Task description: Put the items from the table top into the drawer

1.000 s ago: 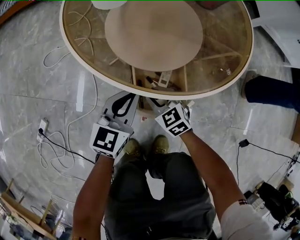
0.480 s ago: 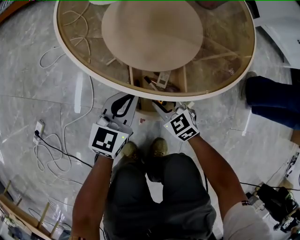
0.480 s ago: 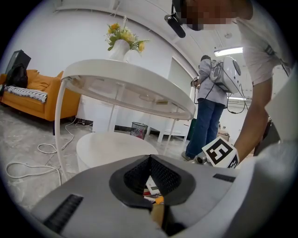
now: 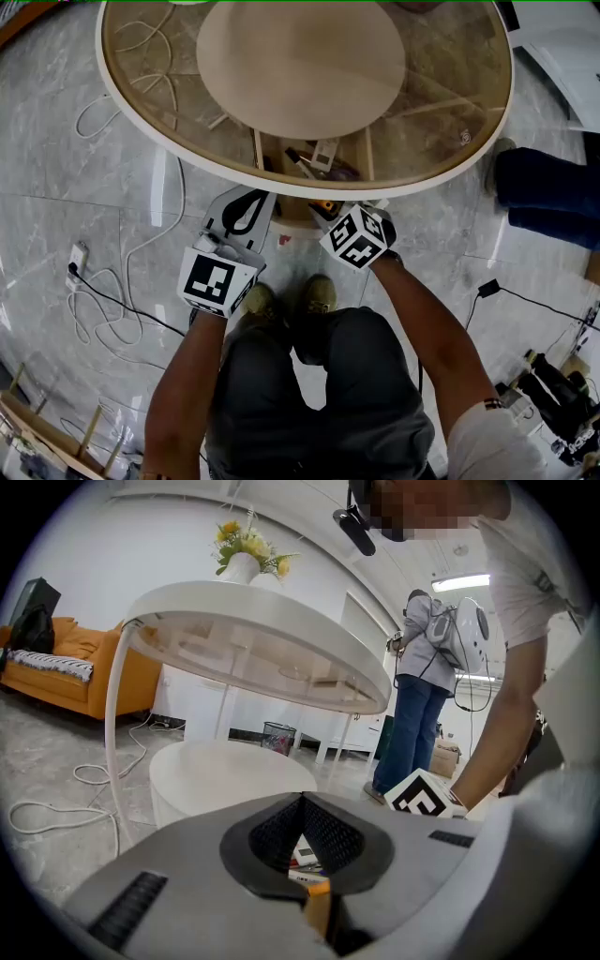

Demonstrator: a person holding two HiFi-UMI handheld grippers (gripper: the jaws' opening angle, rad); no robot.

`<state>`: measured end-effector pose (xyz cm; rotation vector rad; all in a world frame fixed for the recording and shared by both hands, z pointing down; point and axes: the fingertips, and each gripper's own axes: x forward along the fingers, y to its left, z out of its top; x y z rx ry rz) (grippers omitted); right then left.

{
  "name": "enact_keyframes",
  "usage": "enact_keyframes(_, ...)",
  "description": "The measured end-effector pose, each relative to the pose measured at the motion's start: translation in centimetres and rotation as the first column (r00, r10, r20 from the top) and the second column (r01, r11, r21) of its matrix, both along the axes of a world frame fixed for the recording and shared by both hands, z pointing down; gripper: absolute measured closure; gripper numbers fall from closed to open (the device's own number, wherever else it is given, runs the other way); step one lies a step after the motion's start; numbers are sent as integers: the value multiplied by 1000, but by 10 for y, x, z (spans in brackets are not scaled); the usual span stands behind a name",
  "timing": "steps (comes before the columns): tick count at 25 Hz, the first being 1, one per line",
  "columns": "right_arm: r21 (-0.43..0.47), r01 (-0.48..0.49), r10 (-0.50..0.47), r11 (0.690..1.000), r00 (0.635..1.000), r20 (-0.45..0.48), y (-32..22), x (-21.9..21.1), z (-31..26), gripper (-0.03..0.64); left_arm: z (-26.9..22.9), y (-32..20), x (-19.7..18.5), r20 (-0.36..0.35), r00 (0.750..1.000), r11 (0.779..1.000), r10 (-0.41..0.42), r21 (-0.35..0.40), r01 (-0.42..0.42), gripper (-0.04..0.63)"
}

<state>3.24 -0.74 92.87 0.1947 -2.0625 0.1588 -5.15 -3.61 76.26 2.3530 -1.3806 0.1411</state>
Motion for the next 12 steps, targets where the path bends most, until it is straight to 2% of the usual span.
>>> enact_keyframes(2,-27,23,-24,999,998,-53,3,-3,9,495,-1,-1,3,1,1000,1000,0,7,0,595)
enact_keyframes(4,-41,33,-35,999,997,-67,4,-4,15,495,0,0,5,6,1000,1000,6,3,-6,595)
enact_keyframes(12,3,15,-15,1000,1000,-6,-4,-17,-7,493,-3,2,4,11,1000,1000,-1,-26,2,595)
